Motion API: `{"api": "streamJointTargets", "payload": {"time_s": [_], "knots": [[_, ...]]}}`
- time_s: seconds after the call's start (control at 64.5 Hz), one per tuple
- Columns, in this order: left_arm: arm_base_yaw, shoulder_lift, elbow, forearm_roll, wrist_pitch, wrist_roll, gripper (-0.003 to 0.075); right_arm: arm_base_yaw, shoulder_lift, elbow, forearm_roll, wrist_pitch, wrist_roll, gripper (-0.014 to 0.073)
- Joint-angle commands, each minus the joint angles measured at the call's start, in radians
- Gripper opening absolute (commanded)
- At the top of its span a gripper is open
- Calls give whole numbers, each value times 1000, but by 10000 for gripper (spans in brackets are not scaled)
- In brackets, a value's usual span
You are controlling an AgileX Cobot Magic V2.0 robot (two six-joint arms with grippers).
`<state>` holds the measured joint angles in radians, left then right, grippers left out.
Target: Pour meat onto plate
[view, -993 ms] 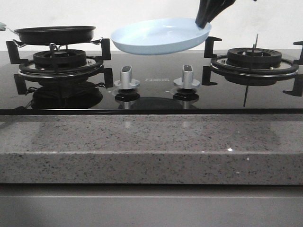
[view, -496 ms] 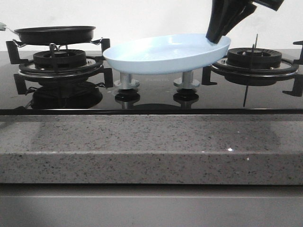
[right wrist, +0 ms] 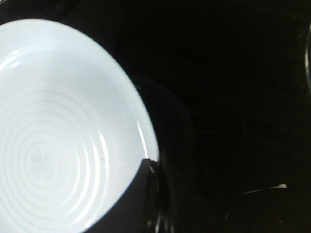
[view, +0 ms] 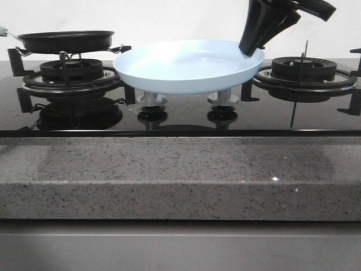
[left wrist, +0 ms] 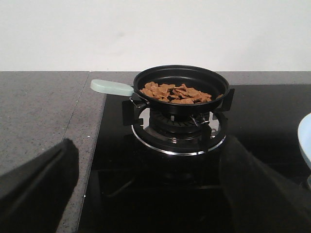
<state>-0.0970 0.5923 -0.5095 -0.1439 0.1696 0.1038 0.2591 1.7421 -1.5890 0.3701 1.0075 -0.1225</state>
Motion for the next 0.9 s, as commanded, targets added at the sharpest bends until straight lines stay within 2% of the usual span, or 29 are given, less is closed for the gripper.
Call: {"api": "streamJointTargets", "payload": {"time_s": [0.0, 0.295, 0.496, 0.667, 0.76, 0.884], "knots": [[-7, 7, -38, -8, -99, -9, 585, -1, -51, -22, 36, -37, -10, -62], [9, 60, -94, -263, -17, -11, 586, -1, -51, -22, 36, -35, -10, -62], [138, 257, -214, -439, 69, -9, 585, -1, -51, -22, 36, -35, -10, -62], [245, 404, -325, -454, 110, 6, 584, -1, -51, -22, 36, -35, -10, -62], [288, 484, -399, -494, 183, 11, 584, -1, -51, -22, 36, -35, -10, -62], [313, 595, -493, -679, 294, 154, 576, -1, -51, -22, 36, -35, -10, -62]]}}
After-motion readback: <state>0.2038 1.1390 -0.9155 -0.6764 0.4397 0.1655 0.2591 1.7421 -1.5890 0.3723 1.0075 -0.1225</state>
